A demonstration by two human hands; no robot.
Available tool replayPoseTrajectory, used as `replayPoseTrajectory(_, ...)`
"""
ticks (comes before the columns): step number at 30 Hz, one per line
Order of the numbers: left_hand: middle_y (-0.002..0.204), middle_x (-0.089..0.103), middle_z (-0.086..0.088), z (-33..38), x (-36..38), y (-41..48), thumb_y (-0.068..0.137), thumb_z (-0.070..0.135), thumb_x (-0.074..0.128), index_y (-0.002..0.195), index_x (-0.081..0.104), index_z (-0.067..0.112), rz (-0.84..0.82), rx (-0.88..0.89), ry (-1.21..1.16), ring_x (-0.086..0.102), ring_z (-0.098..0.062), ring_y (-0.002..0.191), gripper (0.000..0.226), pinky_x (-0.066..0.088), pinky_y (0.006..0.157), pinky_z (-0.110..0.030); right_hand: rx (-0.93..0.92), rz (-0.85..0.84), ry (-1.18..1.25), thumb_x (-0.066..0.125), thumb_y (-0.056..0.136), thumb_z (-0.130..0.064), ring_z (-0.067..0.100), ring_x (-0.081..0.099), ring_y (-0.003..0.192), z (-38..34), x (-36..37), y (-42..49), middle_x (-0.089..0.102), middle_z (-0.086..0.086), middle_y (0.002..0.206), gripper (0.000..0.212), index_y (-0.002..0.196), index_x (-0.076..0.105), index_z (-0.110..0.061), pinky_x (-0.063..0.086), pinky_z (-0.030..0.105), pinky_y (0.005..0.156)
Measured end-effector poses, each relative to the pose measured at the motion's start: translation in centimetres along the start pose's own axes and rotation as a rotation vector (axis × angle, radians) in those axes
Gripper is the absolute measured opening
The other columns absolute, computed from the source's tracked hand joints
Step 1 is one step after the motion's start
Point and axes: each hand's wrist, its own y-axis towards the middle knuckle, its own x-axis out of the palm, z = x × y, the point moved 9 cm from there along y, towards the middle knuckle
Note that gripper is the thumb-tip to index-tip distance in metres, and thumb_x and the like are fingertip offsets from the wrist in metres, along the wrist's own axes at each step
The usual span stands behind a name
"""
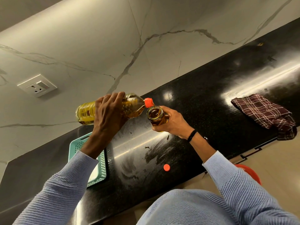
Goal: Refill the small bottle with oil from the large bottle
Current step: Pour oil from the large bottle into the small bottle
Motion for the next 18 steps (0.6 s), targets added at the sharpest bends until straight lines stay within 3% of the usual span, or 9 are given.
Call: replayPoseTrajectory(18, 0.113, 0.064, -0.017, 0.15, 0.37, -0.24, 0.059, 0.034, 0.094, 0.125, 0.051, 0.009, -0.014, -0.009, -0.003, 0.062, -0.038, 0.1, 0.083, 0.045, 0.09, -0.053, -0.013, -0.021, 0.018, 0.09, 0.067, -0.028, 0.005, 0.06, 0.113, -0.01, -0.04, -0.15, 0.066, -0.015, 0.12, 0.074, 0.131, 0.055, -0.034, 0.05, 0.031, 0.102)
